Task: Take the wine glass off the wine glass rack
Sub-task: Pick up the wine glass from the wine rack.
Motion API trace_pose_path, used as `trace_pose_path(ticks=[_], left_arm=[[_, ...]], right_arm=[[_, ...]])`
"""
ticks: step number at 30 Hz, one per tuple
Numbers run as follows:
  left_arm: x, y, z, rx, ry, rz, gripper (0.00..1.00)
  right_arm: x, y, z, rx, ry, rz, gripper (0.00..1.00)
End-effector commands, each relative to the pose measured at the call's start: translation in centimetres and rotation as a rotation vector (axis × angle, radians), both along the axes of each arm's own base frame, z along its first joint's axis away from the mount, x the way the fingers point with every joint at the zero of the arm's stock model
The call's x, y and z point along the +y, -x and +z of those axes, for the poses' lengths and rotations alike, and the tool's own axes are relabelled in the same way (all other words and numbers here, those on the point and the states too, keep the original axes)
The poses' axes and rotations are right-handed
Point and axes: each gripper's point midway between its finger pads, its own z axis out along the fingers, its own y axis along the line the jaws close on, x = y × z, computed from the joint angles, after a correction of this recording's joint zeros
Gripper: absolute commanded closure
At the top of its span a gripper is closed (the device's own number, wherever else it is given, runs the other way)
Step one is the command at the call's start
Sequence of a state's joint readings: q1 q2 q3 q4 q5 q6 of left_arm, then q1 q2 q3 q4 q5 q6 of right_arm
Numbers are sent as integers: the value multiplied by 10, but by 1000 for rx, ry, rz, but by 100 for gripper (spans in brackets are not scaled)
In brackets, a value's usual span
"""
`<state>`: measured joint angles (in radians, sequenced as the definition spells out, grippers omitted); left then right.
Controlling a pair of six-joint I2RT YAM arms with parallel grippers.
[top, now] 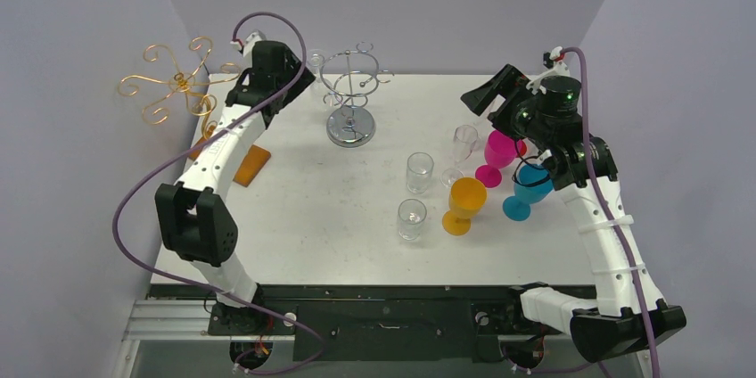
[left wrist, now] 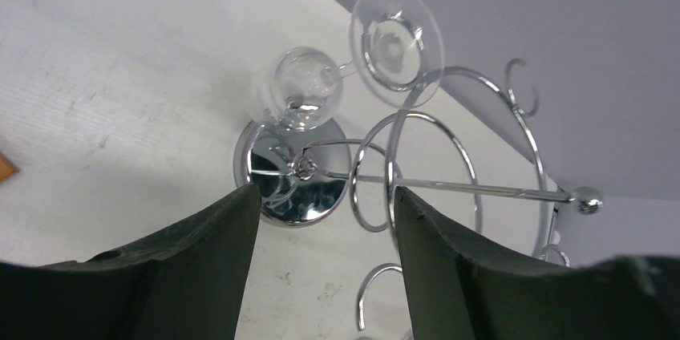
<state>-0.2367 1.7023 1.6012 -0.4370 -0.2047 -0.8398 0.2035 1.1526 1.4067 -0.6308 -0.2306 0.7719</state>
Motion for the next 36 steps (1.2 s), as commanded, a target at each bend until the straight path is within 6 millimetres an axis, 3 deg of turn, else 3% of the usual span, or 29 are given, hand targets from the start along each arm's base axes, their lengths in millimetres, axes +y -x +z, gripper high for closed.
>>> trace_pose_path(ticks=[1,9,18,36], left_arm=[[-4,-17,29,-50,28,10,42],[1,-50,43,-76,34,45,46],[5,-82,36,-74,48,23,51],[-2,-100,15,-105,190,-38,66]], right_arm=[[-2,7,17,-61,1,10,20],[-5,14,20,-68,6,10,20],[-9,20,22,-70,15,2,20],[-9,20,22,-69,8,1,20]])
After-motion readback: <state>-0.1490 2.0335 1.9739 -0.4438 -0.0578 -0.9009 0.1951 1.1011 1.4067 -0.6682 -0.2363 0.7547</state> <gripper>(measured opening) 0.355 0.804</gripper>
